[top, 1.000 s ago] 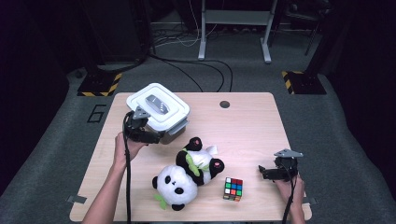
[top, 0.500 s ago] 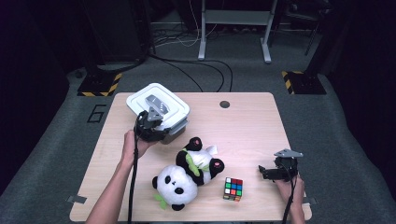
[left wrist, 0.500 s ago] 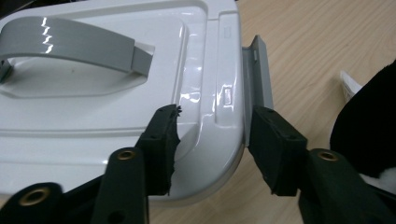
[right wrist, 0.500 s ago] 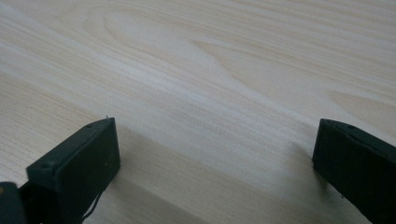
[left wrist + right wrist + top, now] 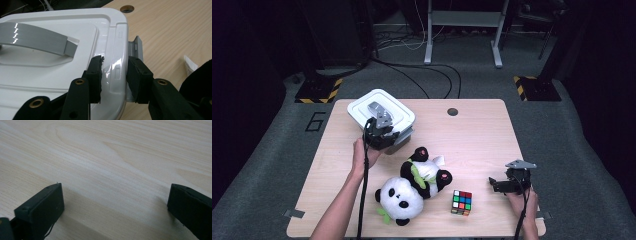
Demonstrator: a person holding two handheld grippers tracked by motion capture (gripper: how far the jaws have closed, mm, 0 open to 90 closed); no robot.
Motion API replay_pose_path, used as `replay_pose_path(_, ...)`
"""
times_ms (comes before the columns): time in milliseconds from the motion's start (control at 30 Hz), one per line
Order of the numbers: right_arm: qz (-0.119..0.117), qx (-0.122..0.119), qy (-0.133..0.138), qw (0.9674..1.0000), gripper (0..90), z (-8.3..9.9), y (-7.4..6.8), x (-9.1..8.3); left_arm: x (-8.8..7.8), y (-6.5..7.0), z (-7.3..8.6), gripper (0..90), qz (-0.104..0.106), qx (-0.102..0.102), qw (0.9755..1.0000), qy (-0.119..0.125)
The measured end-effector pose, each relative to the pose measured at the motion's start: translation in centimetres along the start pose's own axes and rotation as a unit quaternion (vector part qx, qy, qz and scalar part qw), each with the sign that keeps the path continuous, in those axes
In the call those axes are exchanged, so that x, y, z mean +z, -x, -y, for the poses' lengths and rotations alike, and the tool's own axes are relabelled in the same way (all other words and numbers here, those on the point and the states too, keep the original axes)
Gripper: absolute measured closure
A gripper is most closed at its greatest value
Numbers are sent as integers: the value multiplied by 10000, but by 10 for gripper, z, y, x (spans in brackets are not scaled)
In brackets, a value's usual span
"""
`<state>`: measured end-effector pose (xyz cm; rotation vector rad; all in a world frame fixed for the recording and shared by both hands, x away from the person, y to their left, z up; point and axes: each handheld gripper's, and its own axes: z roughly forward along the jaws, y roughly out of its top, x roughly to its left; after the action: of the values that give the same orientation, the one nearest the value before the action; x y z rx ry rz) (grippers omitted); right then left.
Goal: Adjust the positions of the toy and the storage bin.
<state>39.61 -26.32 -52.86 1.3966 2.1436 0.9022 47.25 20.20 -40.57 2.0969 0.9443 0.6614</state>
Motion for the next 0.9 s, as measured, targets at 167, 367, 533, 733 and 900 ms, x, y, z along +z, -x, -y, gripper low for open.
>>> replay_pose_path(167, 1, 5, -1, 10000, 0, 0, 0, 0, -7, -2, 3, 552, -52, 116, 9999, -110)
replay_pose_path(367, 4, -1, 2, 10000, 0, 0, 0, 0, -21, -5, 10, 534, -62, 817, 9962, -293)
replay_pose_path(533, 9, -16, 7, 10000, 0, 0, 0, 0, -19, -6, 14, 588, 13, 938, 9952, -290)
replay_pose_path(733, 8, 15, -2, 10000, 0, 0, 0, 0, -13, -3, 13, 641, 95, 750, 9971, 13)
replay_pose_path(900, 9, 11, 0, 10000, 0, 0, 0, 0, -9, -4, 14, 648, 181, 354, 9989, 241)
